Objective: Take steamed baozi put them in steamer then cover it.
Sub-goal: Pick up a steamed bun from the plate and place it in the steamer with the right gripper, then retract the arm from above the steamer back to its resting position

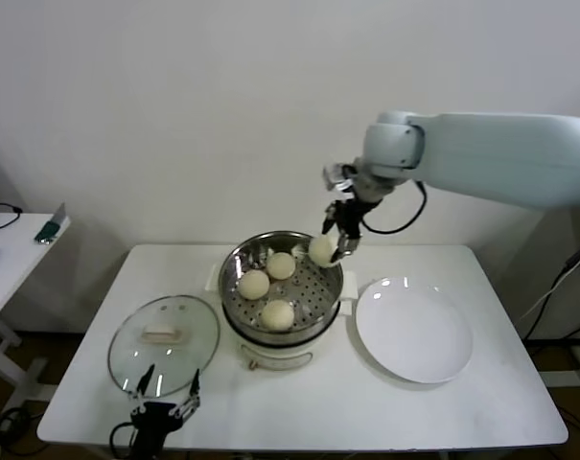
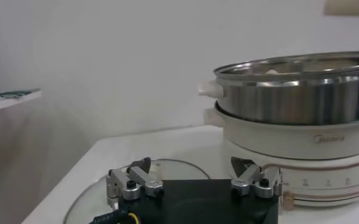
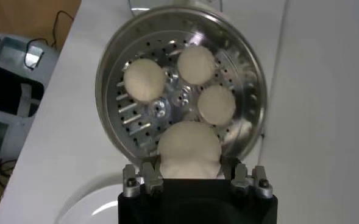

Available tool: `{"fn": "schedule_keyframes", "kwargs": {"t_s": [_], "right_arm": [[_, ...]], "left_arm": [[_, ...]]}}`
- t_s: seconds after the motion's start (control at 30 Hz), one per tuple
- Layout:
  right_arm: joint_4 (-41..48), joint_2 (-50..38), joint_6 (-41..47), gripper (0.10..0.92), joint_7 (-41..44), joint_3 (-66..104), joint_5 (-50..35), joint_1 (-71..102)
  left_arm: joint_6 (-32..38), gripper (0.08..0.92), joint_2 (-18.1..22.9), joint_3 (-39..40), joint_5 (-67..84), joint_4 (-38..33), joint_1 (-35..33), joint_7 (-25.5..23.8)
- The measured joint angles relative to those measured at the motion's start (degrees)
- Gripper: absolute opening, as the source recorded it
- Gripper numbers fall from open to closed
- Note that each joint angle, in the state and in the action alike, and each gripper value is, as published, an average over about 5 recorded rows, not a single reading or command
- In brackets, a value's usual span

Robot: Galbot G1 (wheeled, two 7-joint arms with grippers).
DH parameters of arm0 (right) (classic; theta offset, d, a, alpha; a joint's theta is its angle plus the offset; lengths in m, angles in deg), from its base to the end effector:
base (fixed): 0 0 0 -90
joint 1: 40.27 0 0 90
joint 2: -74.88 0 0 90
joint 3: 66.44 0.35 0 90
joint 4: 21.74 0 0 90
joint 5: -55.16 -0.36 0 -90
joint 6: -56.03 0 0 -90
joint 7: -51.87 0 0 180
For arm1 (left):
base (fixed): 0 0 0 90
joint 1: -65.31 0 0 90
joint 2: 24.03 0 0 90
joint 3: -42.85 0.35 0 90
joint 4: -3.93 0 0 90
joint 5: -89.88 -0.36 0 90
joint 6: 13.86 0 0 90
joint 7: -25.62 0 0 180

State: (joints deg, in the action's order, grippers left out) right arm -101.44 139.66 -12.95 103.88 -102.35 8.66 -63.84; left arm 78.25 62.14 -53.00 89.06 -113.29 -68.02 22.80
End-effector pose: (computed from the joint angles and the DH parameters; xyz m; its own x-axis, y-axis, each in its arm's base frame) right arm 0.5387 0.0830 0.0084 -0.1621 -0.2285 0.9599 -0.9469 -0.2376 -0.2165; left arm 0.1063 0.0449 -0.3515 -0.9704 -0.0066 0.2416 0.0232 0.9925 0.1202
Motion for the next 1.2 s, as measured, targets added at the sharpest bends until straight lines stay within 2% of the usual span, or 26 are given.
{"fn": "schedule_keyframes", "kwargs": {"t_s": [0.37, 0.83, 1.07, 1.2], "right_arm": [[4.06, 5.69, 0.9, 0.66, -2.1, -0.11, 4.25, 7.4], [7.49, 7.84, 1.15, 0.664, -3.28, 0.48, 8.0, 13.14], [8.13, 7.48, 0.22, 0.798, -3.1, 1.77, 7.6, 12.84], [8.17, 6.08, -1.03, 0.821, -1.9, 3.07, 5.55, 10.95]], "left_arm": [[-0.01, 0.823, -0.27, -0.6, 0.51, -0.39, -0.15, 0.0], [-0.42, 0.823, -0.48, -0.55, 1.08, -0.31, 0.01, -0.03], [-1.27, 0.823, -0.59, -0.62, 1.74, -1.05, -0.08, 0.05], [-1.75, 0.823, -0.71, -0.76, 2.06, -1.58, 0.03, 0.21]]}}
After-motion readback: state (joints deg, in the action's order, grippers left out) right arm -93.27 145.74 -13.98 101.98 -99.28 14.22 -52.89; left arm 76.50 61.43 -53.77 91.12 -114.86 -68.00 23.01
